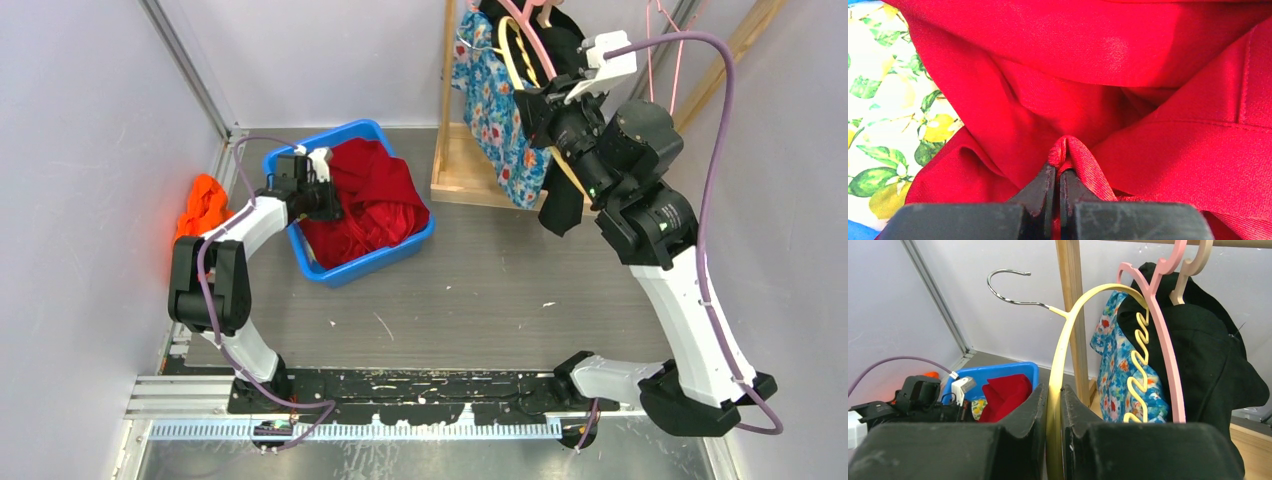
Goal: Remove the skirt from the hanger
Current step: Place the hanger at the clothesline.
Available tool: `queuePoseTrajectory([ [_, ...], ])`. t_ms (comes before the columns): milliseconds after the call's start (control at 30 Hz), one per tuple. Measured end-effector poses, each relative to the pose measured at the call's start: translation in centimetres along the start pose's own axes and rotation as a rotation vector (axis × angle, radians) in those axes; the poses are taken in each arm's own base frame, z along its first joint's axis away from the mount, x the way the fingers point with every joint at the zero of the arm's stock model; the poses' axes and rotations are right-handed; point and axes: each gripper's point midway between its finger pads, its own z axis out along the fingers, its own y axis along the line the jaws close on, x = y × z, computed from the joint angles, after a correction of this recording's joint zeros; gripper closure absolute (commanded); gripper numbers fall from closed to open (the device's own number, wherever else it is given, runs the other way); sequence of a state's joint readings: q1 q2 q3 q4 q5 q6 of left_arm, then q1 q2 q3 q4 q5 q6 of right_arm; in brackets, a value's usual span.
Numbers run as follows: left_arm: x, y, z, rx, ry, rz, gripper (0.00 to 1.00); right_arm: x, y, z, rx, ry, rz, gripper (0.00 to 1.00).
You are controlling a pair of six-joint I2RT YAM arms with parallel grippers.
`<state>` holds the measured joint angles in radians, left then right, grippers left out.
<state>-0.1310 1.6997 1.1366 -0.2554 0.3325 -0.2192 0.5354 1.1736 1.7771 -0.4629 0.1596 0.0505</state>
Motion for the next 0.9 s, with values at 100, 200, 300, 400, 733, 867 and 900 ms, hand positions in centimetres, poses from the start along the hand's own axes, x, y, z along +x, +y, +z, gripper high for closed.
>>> queuePoseTrajectory([
  [100, 0.0, 0.0, 0.0, 0.0, 0.0, 0.004, 0.99, 0.0, 0.1, 0.3, 0.0, -0.004, 0.004, 1.0],
  [200, 0.0, 0.0, 0.0, 0.0, 0.001, 0.012, 0.99, -0.8, 0.2, 0.3, -0.007, -0.033, 0.013, 0.99],
  [300, 0.0, 0.0, 0.0, 0.001, 0.001, 0.014, 0.99, -1.6, 0.4, 0.1, -0.016, -0.054, 0.02, 1.0],
  [400, 0.0, 0.0, 0.0, 0.0, 0.001, 0.015, 0.99, -2.5, 0.5, -0.3, -0.023, -0.074, 0.028, 1.0],
  [733, 0.3, 0.2, 0.3, 0.0, 0.011, 0.01, 0.99, -6.0, -0.6, -4.4, 0.01, -0.17, 0.044, 1.0],
  [867, 0.3, 0.2, 0.3, 0.001, 0.011, 0.01, 0.99, -6.7, -1.1, -5.9, 0.027, -0.187, 0.049, 1.0],
  [900, 0.3, 0.2, 0.3, 0.002, 0.012, 0.01, 0.99, -6.7, -1.3, -6.2, 0.032, -0.187, 0.05, 1.0],
])
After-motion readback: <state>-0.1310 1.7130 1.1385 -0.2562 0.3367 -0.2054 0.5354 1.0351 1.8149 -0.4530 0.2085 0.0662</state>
